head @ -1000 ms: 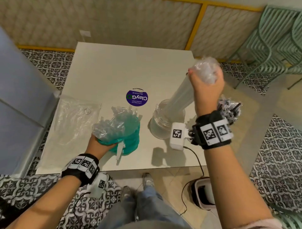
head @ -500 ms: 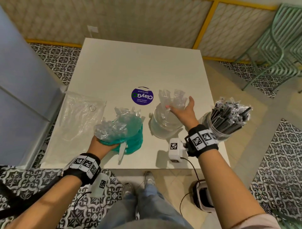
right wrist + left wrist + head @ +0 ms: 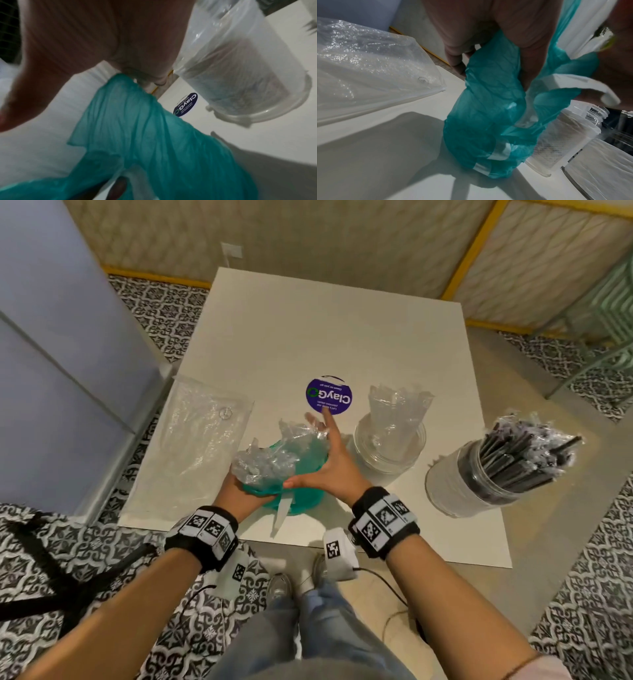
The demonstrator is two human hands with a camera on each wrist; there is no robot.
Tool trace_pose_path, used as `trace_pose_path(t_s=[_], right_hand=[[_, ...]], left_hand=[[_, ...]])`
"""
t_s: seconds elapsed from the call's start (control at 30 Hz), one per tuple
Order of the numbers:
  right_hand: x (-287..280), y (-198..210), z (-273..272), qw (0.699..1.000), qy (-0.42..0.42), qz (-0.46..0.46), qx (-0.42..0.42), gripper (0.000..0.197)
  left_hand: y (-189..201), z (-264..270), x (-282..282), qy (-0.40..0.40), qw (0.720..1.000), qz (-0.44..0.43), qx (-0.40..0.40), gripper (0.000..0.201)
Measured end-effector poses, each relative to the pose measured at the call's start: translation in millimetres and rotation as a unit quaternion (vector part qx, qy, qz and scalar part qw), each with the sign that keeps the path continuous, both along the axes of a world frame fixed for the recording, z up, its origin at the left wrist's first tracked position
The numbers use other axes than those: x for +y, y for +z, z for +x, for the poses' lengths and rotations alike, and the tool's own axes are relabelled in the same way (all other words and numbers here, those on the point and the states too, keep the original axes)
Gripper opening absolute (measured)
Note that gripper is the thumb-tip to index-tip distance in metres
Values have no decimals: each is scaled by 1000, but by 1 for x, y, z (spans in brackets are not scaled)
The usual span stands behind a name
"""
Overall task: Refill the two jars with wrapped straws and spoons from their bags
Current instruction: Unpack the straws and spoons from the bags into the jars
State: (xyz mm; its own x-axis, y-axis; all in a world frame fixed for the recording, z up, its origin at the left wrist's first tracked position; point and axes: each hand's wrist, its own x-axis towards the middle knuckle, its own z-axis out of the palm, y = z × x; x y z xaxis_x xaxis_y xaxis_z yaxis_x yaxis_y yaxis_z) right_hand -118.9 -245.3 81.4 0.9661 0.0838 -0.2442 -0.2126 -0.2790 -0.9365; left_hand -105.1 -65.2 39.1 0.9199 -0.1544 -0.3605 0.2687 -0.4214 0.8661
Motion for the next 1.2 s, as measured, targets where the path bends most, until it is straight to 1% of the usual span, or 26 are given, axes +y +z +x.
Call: trace_pose_path(t_s=[0.03,0.1,0.17,0.23,0.33,0.4,0.43,0.53,0.57,0.7,0.83,0.93,1.1,1.2], right_hand=[[4,-2,6,1000,24,-13,5,127],[11,-4,14,995,63,-71,-3,110],[14,-4,16,990,80,-116,-17,93],[17,0,17,988,79,-133,-27,83],[21,2,16,993,56,-102,-10,81],[18,-1,15,998,12,-67,6,80],[16,-2,14,998,-8,-53,16,77],[15,2,10,998,-59,-26,13,54],[15,4,10,997,-70,-18,7,51],[14,18,12,994,-106,22,-19,53],[7,35,14,991,-114,56,-41,48],[5,48,15,986,-135,70,-64,46],[1,55,20,983,-147,88,-70,48],[2,55,23,984,-146,81,-68,51]], left_hand=[[0,1,0,11,1000,5,6,61],[0,2,-1,14,1000,3,13,68],[-2,3,0,-2,1000,10,8,69],[-3,4,3,1,1000,8,14,67],[-4,3,6,-5,1000,14,9,62],[-7,5,7,-9,1000,7,7,52],[-6,6,7,-11,1000,2,8,46],[-5,7,6,-14,1000,-4,4,50],[-6,7,5,-17,1000,-5,2,51],[-8,8,6,-4,1000,-19,4,48],[-5,11,4,-22,1000,-11,-16,48],[-3,13,3,-21,999,-19,-28,50],[0,14,4,-46,998,-22,-26,51],[3,16,4,-63,998,-18,-23,50]])
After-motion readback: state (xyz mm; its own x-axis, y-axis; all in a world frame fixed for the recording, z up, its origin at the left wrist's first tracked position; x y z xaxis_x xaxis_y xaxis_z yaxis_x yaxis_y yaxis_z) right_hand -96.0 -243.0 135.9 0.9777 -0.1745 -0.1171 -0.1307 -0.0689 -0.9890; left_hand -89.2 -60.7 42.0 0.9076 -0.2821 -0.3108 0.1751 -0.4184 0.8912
